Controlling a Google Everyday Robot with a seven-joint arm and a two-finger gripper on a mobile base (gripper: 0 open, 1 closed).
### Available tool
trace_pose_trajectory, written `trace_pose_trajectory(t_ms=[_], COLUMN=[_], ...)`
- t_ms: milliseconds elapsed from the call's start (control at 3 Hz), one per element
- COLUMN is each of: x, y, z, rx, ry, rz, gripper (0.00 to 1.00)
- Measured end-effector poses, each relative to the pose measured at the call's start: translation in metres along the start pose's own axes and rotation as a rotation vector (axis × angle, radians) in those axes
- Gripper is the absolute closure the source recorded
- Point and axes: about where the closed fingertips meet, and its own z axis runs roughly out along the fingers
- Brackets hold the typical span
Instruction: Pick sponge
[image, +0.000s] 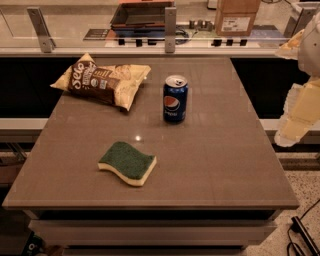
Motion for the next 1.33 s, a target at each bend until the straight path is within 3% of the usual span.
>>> trace_pose_trajectory(t_ms=[333, 667, 1333], x=[0.0, -0.016, -0.073], y=[0.0, 0.002, 0.029], z=[0.0, 0.006, 0.037], rx=[0.0, 0.003, 0.015], ry=[0.0, -0.079, -0.392], rz=[0.0, 0.046, 0.128], gripper=[0.0, 0.0, 0.0])
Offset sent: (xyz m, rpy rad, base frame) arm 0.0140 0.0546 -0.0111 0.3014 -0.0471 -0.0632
